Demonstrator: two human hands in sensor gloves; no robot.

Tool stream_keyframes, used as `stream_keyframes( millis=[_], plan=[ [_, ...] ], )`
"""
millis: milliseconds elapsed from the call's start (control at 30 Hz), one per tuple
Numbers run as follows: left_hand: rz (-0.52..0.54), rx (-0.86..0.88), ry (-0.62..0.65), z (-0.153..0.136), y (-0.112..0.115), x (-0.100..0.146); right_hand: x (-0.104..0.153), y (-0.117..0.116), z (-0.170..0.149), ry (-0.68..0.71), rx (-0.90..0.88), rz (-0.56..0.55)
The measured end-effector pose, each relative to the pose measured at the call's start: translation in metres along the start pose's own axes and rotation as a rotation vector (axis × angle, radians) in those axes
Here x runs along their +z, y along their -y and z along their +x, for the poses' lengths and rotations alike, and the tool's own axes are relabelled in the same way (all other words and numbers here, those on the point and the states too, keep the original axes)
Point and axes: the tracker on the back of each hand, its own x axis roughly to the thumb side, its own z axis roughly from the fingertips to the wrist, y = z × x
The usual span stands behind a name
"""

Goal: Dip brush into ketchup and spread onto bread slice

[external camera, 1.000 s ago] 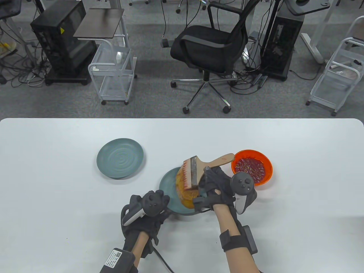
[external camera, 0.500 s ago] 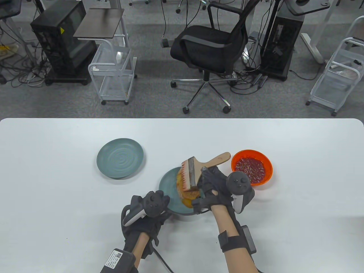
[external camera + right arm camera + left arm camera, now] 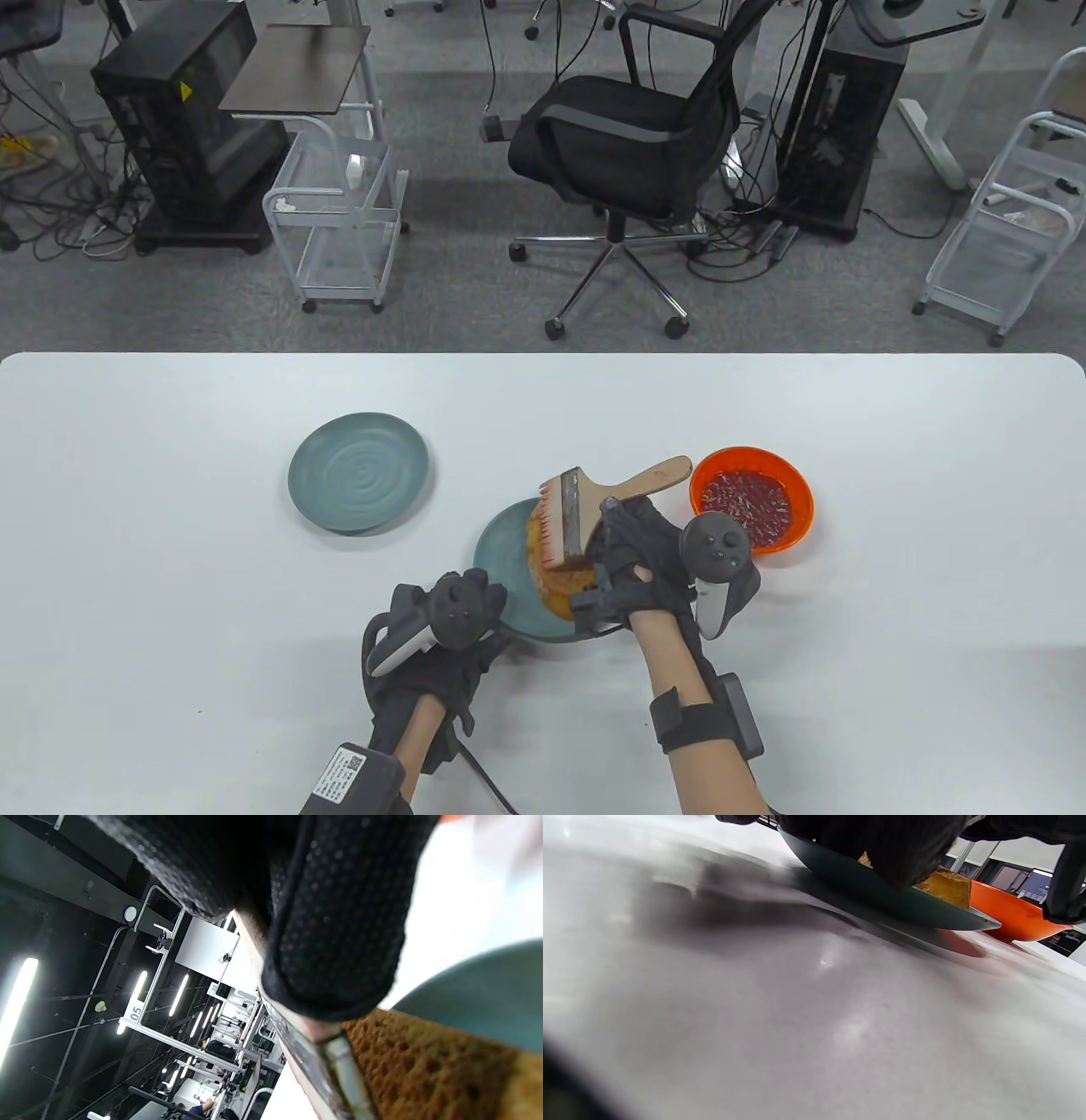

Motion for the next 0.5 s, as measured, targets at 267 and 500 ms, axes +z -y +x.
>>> stream_keyframes(
  millis=[267, 500],
  plan=[
    [-0.004, -0.002, -0.003, 0.001, 0.0, 0.0, -0.003, 0.019, 0.01, 0.119, 0.085, -0.108],
    [-0.005, 0.008, -0.001, -0.001, 0.001, 0.001, 0.001, -0.002, 0.001, 0.025, 0.004, -0.002]
  ],
)
